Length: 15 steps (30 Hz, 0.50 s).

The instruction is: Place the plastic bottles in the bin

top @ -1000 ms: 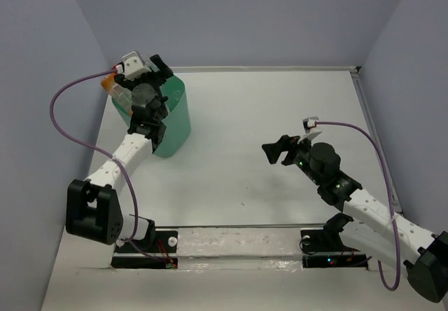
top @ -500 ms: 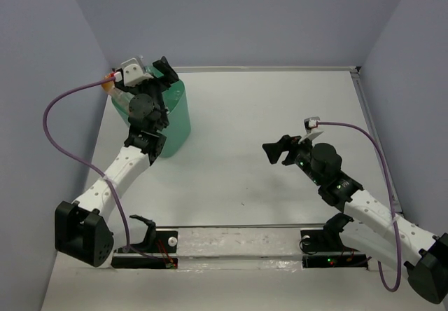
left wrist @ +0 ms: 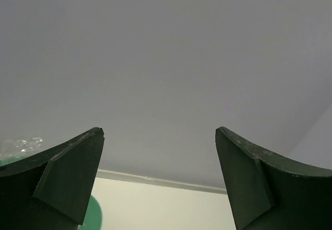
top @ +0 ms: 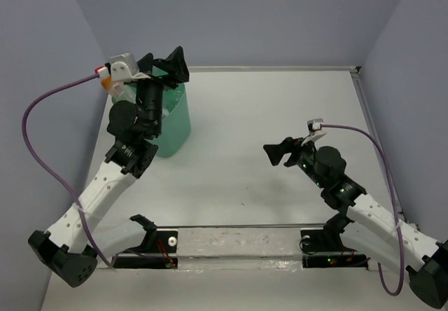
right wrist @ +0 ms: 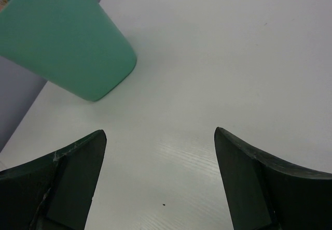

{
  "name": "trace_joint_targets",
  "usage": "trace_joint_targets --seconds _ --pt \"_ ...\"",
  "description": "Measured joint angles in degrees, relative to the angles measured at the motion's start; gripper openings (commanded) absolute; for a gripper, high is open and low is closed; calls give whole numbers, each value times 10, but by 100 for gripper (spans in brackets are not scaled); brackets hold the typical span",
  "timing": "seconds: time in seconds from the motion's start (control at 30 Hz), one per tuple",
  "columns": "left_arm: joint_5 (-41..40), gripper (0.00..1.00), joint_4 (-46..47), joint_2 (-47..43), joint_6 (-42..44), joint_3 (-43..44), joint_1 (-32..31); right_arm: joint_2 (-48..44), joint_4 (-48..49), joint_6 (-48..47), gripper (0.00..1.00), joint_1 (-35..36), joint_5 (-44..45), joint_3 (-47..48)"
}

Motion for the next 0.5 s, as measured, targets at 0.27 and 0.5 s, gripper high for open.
trace_joint_targets --seconds 0.27,0.5 --pt "76 99 -131 -157 -80 -9 -26 -130 -28 7 100 0 16 14" --pt "144 99 -264 -323 -112 -59 -27 -214 -101 -12 100 0 34 136"
